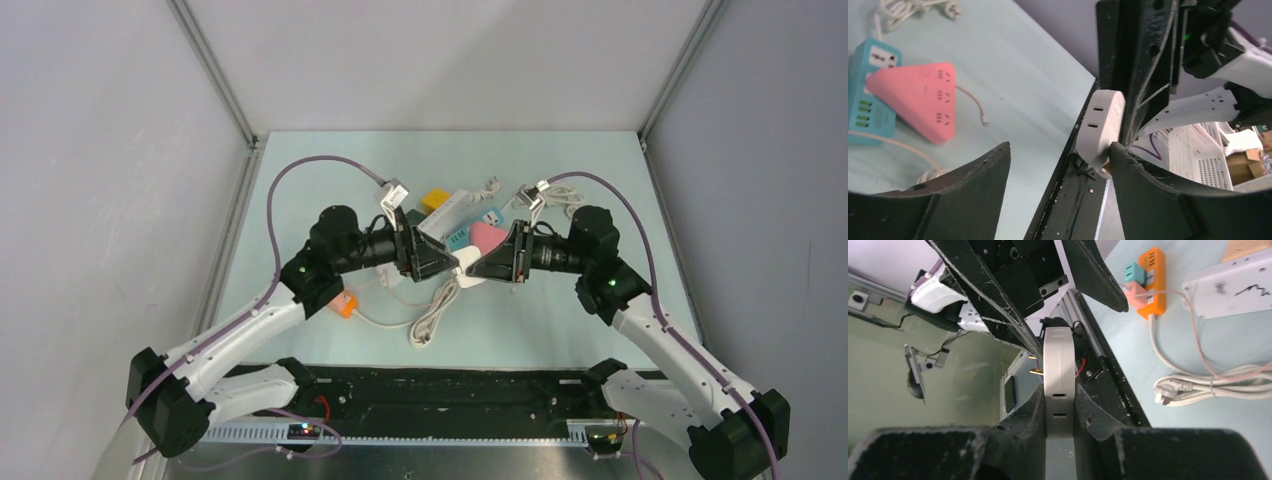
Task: Insert the plug
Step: Pick up the plug from the center of the board.
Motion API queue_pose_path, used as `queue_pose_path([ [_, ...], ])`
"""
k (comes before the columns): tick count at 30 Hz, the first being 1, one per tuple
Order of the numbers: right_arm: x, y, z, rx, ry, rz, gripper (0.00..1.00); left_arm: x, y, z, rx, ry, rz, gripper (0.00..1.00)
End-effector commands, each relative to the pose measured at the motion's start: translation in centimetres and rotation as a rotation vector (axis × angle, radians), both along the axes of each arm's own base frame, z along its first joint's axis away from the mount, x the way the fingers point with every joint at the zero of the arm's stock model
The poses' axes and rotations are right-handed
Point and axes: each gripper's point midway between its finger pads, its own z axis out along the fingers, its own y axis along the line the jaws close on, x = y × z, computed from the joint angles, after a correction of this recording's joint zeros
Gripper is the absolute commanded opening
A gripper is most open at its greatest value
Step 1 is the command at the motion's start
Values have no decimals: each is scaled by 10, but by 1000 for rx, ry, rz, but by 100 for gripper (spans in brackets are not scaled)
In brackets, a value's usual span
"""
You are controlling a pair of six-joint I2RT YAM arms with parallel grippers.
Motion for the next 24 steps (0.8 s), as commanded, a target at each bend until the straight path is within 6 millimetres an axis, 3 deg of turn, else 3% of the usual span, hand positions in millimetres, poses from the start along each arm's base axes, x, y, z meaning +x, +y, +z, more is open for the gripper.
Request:
queue_pose_path([
  [1,-12,3,28,83,-63,76,0,-10,-12,34,-85,-79,-72,72],
  [5,-11,4,36,112,-57,91,0,-11,-10,25,-68,-91,-71,62],
  [8,-12,4,42,135,-48,100,0,-15,-6,13,-41,-131,-90,60],
  [13,-11,3,48,155,-51,114,0,-43,-3,2,-21,-236,-251,59],
  [16,-12,2,45,143,-61,120,0,-44,1,-9,7,-241,-275,55],
  [18,-13,2,42,133,-72,125,0,-40,2,-16,32,-205,-268,46],
  [19,-14,1,41,128,-102,124,0,-39,2,-15,36,-196,-266,34],
  [20,-15,0,40,117,-102,119,0,-39,2,-19,44,-168,-271,31],
  [21,-13,0,39,105,-134,103,0,-40,2,-20,44,-157,-275,30],
  [24,-9,-1,34,70,-134,75,0,-43,2,-15,33,-139,-276,43],
])
